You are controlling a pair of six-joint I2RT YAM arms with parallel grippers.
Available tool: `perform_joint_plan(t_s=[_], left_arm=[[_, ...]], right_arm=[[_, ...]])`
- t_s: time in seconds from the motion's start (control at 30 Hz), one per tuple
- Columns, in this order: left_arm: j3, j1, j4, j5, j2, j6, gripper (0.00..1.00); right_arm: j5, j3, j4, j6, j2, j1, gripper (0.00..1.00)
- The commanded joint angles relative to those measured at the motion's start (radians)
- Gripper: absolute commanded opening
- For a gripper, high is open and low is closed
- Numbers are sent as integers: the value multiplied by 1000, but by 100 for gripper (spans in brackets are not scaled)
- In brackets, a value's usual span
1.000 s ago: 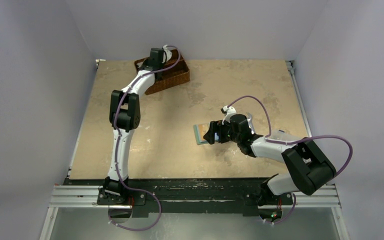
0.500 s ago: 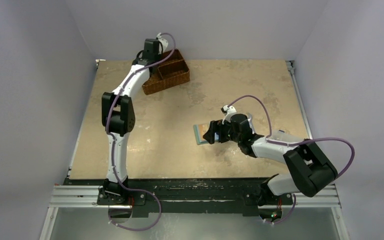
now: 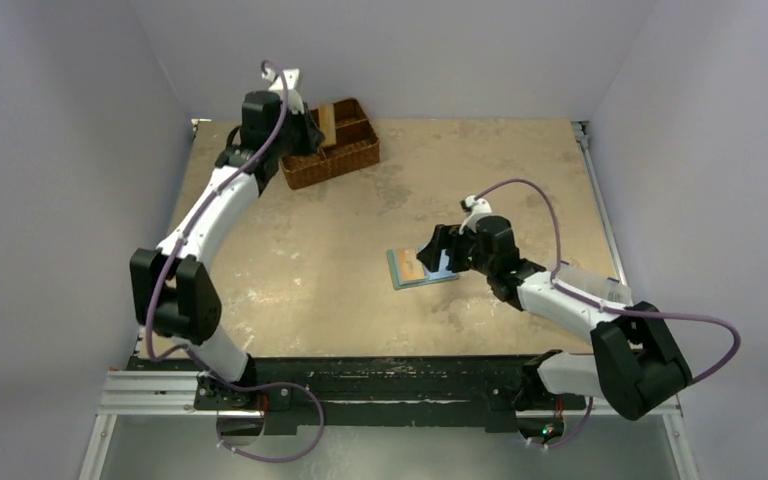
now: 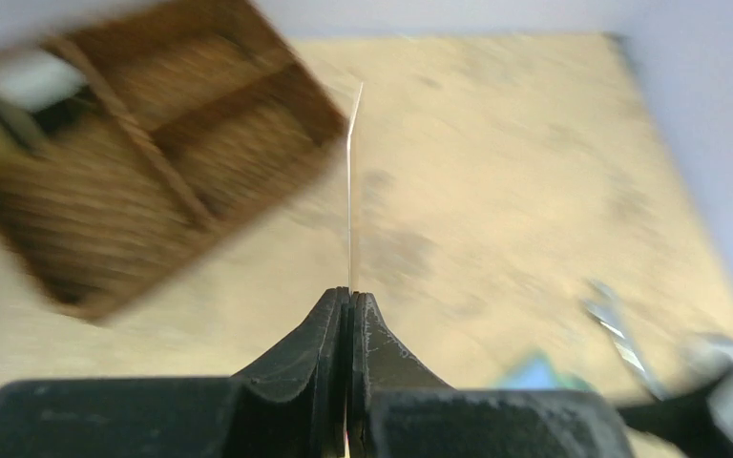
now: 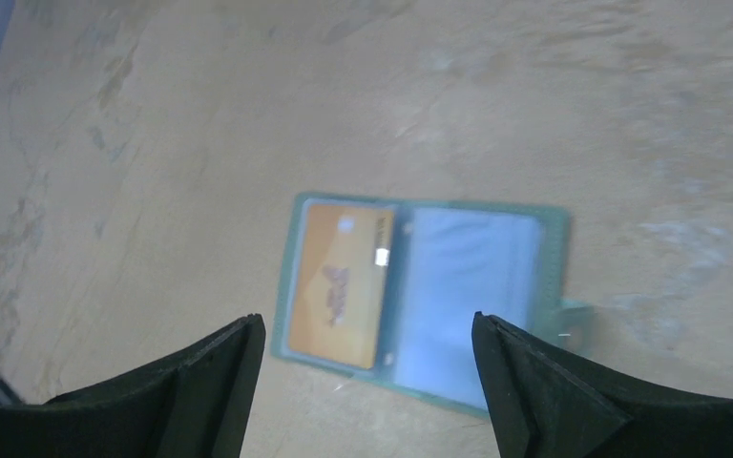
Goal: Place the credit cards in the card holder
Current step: Pick up the credit card from the storage box, then insert the credit card into the card holder.
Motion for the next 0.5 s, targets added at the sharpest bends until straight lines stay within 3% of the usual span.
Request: perform_joint_plan(t_s=[0.0,0.2,0.3,0.37,0.47], left_arm=[[-322,-19,309,482,-91,-394,0],[-607,-252,463,498,-167,-473,0],[-722,-321,604,517,-172,-591,0],[-757,-335,649,528,-173,-636,0],[-730,-344,572,517,-135,-649,0]], right_arm=[[-139,41,-109,66,-4,-183,88],[-162,58,-189,44,27,-263,86],[-169,63,-198,41,48,-290,85],[-166,80,-206,28,87,-294,83],[-148,106,-222,3,143,-294,77]])
